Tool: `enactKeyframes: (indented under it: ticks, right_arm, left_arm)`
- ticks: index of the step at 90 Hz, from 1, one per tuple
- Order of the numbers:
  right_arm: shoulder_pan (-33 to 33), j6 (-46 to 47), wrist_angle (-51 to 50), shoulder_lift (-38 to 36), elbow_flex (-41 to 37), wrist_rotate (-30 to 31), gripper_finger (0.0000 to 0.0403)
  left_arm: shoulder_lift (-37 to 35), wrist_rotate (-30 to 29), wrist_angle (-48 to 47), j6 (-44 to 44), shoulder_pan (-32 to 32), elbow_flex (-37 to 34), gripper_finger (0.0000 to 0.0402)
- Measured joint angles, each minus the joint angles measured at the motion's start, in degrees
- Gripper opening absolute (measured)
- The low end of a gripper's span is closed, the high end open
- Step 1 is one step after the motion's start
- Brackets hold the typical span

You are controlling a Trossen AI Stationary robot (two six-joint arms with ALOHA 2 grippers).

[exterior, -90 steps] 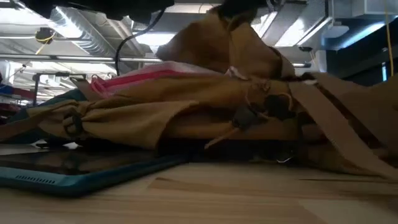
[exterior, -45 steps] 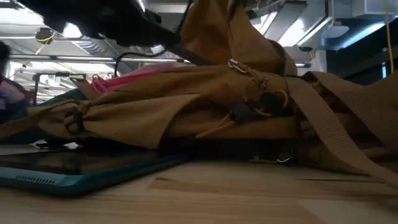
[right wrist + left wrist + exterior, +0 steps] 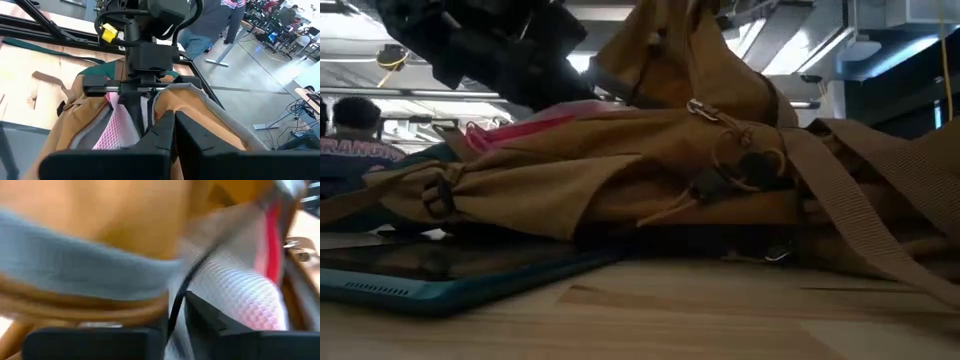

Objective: Unpack backpack
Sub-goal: Put the black charger cable into the brown backpack, then put the blue tablet into the brown backpack

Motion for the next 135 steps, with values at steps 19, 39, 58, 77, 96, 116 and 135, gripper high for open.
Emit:
enactKeyframes:
  ticks: [19, 39, 58, 77, 96, 116, 135]
  right_arm:
    - [0.0, 0.1, -0.4, 0.0, 0.0, 0.0, 0.0000]
    - [0.0, 3.2, -4.1, -0.1, 0.0, 0.0, 0.0000]
    - [0.0, 6.3, -7.5, -0.1, 0.0, 0.3, 0.0000]
    - [0.0, 7.8, -9.4, -0.1, 0.0, 0.4, 0.0000]
    - [0.0, 7.4, -9.3, -0.1, 0.0, -0.1, 0.0000]
    - [0.0, 7.2, -9.2, -0.1, 0.0, -2.3, 0.0000]
    - [0.0, 2.3, -8.4, -0.1, 0.0, -0.5, 0.0000]
  left_arm:
    - [0.0, 0.9, 0.4, 1.9, -1.8, 0.0, 0.0141]
    - [-4.6, -2.8, 4.4, 6.2, -5.5, 0.2, 0.0204]
    - [-13.8, -8.3, -1.2, 7.1, -10.4, 0.3, 0.0211]
    - [-20.7, -8.1, -10.8, 2.7, -19.0, 0.3, 0.0212]
    - [-19.6, -8.0, -18.0, -1.9, -30.2, 0.3, 0.0212]
    - [-14.6, -15.1, -17.3, -8.1, -37.0, -2.1, 0.0212]
    - [-8.8, -21.3, -14.1, -13.0, -39.5, -4.7, 0.0212]
